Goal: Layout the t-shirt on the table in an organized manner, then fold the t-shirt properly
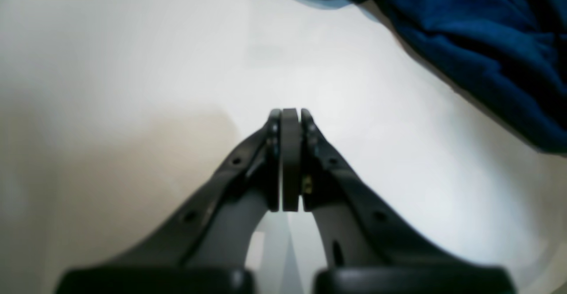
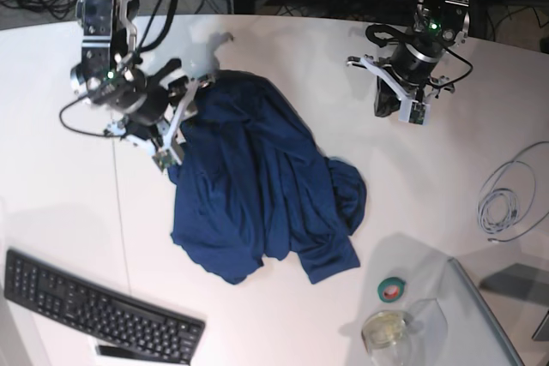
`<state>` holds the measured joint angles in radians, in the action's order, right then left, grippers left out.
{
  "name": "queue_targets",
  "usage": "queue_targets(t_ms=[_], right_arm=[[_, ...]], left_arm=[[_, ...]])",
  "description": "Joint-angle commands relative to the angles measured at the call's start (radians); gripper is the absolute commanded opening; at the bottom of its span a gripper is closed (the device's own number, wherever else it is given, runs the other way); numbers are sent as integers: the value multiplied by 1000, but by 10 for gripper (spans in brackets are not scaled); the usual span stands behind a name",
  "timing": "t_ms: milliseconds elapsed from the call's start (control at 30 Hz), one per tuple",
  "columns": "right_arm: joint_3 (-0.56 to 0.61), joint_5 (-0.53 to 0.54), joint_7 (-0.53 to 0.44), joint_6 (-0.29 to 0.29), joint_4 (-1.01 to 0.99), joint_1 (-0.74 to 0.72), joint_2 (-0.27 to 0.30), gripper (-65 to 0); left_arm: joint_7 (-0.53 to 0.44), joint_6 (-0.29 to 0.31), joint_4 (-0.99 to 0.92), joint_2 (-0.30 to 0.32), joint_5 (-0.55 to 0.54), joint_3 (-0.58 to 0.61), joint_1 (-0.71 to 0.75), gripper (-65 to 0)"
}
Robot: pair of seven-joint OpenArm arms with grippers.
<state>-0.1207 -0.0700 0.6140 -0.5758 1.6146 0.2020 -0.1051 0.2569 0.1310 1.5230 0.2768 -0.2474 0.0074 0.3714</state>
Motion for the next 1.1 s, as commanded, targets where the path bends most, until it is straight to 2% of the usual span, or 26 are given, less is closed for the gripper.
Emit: queue_targets(t_ms=[0,67,133,567,767,1067], right_arm=[[2,14,-75,3,19,4,-5,-407],[5,14,-168,3,19,37,-5,-407],[6,14,-220,3,19,53,-5,-407],[3,14,-225,3,14,60,-6,-407],[3,14,-225,3,13,60,-6,-407],[6,14,-225,3,13,53,-6,-407]], left_arm=[[-21,-1,20,8,-2,-4,-1,-650],[-21,-1,21,8,-2,-4,-1,-650],[-21,-1,21,8,-2,-4,-1,-650],[-26,-1,89,37,0,108,-1,-650],[-178,-1,80,45,0,111,18,-650],[-184,-1,52,55,0,110,22,-650]])
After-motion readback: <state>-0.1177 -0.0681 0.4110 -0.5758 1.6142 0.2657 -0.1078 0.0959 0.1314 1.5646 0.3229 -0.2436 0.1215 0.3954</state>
